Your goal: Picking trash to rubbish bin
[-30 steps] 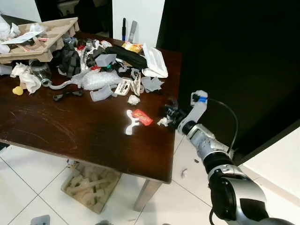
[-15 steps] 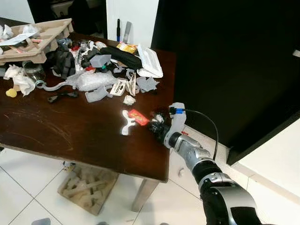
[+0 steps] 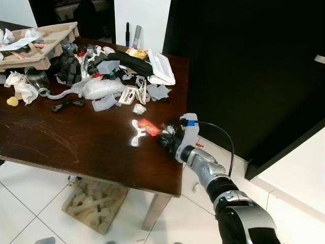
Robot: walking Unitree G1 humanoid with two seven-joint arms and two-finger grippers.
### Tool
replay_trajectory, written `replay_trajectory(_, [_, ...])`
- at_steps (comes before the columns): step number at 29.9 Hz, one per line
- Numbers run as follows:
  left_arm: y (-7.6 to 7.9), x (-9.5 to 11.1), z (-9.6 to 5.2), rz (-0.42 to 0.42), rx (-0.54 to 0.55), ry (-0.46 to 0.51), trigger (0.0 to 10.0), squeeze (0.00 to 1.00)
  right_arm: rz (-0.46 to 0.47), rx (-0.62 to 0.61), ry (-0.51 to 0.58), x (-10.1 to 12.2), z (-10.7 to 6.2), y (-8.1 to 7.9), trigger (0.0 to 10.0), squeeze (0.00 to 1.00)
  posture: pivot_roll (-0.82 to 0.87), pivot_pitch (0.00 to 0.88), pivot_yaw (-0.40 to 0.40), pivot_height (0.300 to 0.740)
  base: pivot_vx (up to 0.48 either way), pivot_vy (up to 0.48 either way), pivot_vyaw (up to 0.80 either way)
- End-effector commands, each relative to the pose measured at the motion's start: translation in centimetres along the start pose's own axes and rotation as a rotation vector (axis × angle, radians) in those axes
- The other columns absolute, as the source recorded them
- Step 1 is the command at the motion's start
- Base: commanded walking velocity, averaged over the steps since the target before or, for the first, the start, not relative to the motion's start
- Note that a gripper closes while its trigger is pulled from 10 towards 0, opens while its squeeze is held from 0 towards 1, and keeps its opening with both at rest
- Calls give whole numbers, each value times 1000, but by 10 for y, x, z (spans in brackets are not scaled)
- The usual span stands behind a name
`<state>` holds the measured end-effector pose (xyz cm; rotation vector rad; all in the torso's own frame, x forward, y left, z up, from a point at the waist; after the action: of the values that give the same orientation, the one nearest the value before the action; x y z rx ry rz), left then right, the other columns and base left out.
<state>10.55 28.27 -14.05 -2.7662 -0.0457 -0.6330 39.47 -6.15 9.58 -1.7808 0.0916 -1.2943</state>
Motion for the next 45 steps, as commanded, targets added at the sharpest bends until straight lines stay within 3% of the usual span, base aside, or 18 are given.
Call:
replay_trajectory(1, [7,-11,-2,13,-22,-34,10000,0,28,29,22,3,-2,-2,10000,1000,197,132,-76,740,0,0,0])
replay_trajectory(3, [7,-11,-2,13,-22,-34,10000,0,38,57,54,11,-2,-5,10000,1000,194,134,-75,740,0,0,0])
replay_trajectory(4, [9,-12,-2,14,-26,-37,10000,0,43,83,111,29,-4,-8,10000,1000,192,137,-76,740,0,0,0])
replay_trajectory(10, [12,-13,-3,10,-32,-40,10000,0,7,66,138,39,-5,-6,10000,1000,190,140,-80,740,0,0,0])
replay_trajectory(14, [16,-15,-3,2,-38,-44,10000,0,-197,-52,44,26,-4,6,10000,1000,191,147,-87,740,0,0,0])
replay_trajectory(17, [16,-16,-3,1,-39,-46,10000,0,-260,-77,-6,18,-4,10,10000,1000,192,147,-89,740,0,0,0])
replay_trajectory(18, [16,-17,-4,0,-39,-48,10000,0,-295,-84,-42,12,-5,11,10000,776,192,150,-88,740,0,0,0])
replay_trajectory(19, [17,-18,-4,-1,-40,-49,10000,0,-314,-87,-64,8,-5,12,10000,776,192,150,-88,740,0,0,0])
replay_trajectory(20, [17,-19,-4,-2,-40,-51,10000,0,-340,-102,-86,5,-6,14,10000,510,193,151,-90,740,0,0,0])
replay_trajectory(21, [17,-19,-4,-2,-40,-52,10000,0,-352,-110,-95,4,-6,16,10000,357,193,151,-90,740,0,0,0])
replay_trajectory(22, [17,-19,-4,-2,-40,-52,10000,0,-352,-110,-95,4,-6,16,10000,357,193,151,-90,740,0,0,0])
replay_trajectory(23, [17,-20,-4,-4,-40,-53,10000,0,-345,-115,-101,3,-6,17,10000,231,193,151,-90,740,0,0,0])
replay_trajectory(24, [17,-20,-4,-4,-40,-53,10000,0,-345,-115,-101,3,-6,17,10000,231,193,151,-90,740,0,0,0])
replay_trajectory(26, [16,-20,-4,-5,-39,-54,10000,0,-352,-118,-113,2,-6,17,10000,137,193,151,-90,740,0,0,0])
replay_trajectory(27, [16,-20,-4,-5,-39,-54,10000,0,-362,-122,-125,0,-7,18,10000,24,195,151,-90,740,0,0,0])
replay_trajectory(43, [15,-18,-4,-2,-40,-55,10000,0,-483,-283,-191,-10,-13,41,10000,12,194,150,-89,740,0,0,0])
replay_trajectory(44, [16,-19,-4,-2,-40,-55,10000,0,-487,-286,-199,-12,-14,42,7176,12,194,150,-89,740,0,0,0])
replay_trajectory(45, [16,-19,-4,-2,-41,-56,10000,0,-489,-290,-217,-16,-15,43,0,12,193,153,-90,740,0,0,0])
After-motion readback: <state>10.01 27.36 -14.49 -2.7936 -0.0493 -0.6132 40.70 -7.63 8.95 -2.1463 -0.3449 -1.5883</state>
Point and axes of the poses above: a point about 5 cm out from each wrist's last joint towards the gripper, its own z axis pointing out of the wrist towards the gripper, its own x axis along the axis of the wrist's last joint, y = z × x, the point moved 5 cm from there along z, pointing out of the wrist towards the gripper, and after that the axes turned 15 degrees about z, right-handed, at the moved point
